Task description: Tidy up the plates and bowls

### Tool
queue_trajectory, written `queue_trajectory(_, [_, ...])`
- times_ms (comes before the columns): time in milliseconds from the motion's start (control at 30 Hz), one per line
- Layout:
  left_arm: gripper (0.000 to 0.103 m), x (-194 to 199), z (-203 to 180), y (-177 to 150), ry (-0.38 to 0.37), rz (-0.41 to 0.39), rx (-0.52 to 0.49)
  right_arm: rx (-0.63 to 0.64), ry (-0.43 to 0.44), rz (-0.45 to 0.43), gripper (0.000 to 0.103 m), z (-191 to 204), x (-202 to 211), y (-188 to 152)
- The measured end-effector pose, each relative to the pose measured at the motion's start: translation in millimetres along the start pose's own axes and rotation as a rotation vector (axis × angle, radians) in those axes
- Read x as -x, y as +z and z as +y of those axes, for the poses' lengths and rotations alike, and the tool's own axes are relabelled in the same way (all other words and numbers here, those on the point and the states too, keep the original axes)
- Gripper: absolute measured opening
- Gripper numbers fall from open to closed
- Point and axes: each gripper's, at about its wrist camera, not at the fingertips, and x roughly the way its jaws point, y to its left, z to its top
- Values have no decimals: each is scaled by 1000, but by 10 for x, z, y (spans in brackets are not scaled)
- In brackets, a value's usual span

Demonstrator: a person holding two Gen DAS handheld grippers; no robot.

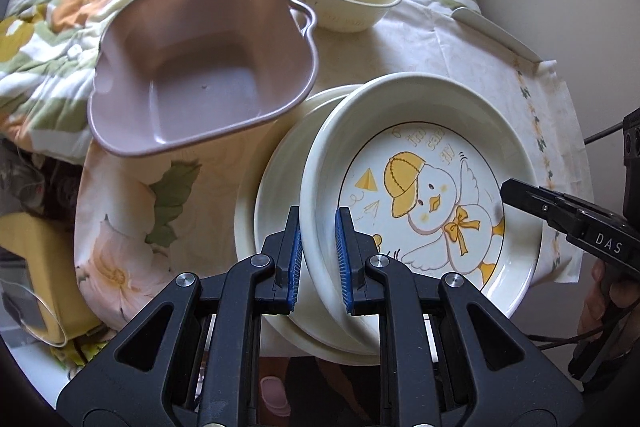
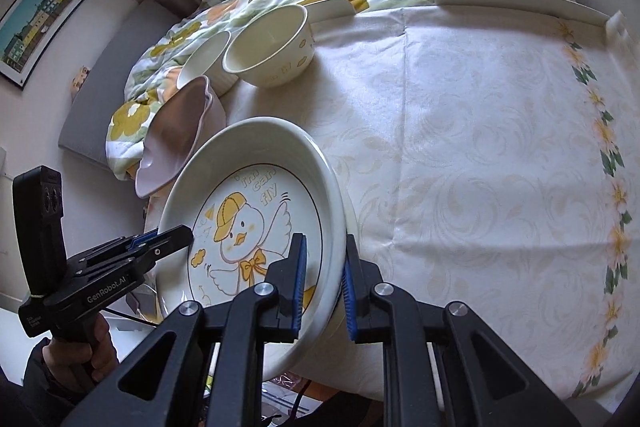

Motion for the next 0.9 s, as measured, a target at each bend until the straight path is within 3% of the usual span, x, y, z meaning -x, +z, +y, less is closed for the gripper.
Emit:
queue_trajectory(367, [14,-121,-78,-49,72,-4,-18,42,-4,19,15,13,-39,8])
queue_trajectory(900, [16,-135,-488,-143,367,-78,-262,188,-108,32,15,159,-135,6])
